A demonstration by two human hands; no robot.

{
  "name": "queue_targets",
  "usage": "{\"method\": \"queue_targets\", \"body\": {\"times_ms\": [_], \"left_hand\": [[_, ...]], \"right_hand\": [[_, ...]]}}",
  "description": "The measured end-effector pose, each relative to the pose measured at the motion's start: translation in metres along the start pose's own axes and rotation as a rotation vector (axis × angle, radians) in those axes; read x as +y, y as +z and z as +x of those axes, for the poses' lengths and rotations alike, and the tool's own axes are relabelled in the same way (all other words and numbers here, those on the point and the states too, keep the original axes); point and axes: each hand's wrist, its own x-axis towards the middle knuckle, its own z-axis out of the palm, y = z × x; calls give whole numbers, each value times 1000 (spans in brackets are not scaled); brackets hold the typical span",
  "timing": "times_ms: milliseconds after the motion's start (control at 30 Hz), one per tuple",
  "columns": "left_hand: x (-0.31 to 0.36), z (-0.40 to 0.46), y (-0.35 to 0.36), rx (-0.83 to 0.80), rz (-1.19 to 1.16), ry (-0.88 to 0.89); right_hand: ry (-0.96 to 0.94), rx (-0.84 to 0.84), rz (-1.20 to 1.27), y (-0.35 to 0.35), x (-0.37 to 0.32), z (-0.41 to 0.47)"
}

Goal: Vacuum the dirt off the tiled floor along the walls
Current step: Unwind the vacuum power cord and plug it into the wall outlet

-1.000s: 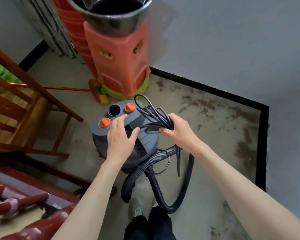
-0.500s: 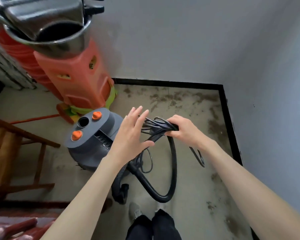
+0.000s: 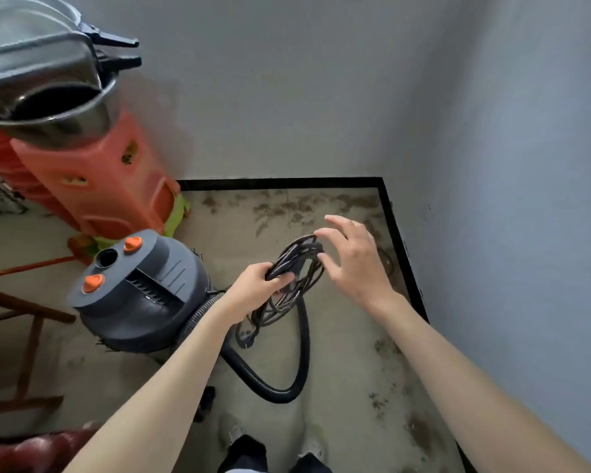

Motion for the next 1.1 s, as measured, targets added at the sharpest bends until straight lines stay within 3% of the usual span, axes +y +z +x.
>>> {"method": "queue_targets", "body": {"times_ms": [100,233,333,433,533,733,900,1000,1100], "left_hand": [[15,-6,22,65,-237,-78],[40,-7,29,112,-520,-144],[51,-8,29,181,-650,-152],[49,-13,26,223,-691,-143],[40,-16,21,257,-658,-136],[15,-10,11,367,-381,-156],[-5,-2,13,321,54,-164],[-9,6,15,254,194,-146],[-12,16,16,201,351,-119]], "right_hand": [[-31,90,56,-6,14,-28],[215,-443,269,6,26,-54],[309,-605,380,21,26,-62],[333,-494,411,32,20,-58],[337,-334,261,32,23,-49],[522,-63,72,6,54,-39],[828,136,422,-10,82,-29],[1039,360,875,-14,88,-20],[1134,597,1253,-15,93,-11]]}}
